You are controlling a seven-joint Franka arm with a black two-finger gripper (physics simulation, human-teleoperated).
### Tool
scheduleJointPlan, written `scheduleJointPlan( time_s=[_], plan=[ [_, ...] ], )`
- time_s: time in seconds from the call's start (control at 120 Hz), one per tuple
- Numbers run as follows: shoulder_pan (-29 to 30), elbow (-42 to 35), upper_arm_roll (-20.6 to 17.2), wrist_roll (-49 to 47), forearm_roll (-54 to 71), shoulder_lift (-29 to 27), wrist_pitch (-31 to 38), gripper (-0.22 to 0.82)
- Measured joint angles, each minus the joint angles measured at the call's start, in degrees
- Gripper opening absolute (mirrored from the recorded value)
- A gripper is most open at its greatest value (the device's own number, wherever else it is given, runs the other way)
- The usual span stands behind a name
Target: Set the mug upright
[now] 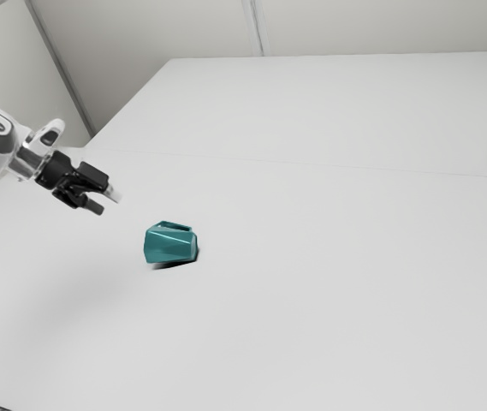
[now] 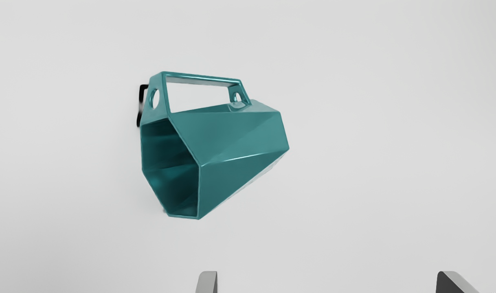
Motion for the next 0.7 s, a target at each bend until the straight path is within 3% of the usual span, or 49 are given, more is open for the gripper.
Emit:
scheduleJointPlan(
  time_s=[0.35,0.7],
  plan=[
    [2.47,-1.26,0.0,14.03,-12.41,8.89,1.59,0.59],
    [2.14,-1.2,-0.06,24.49,-22.79,14.17,-0.73,0.59]
  ],
)
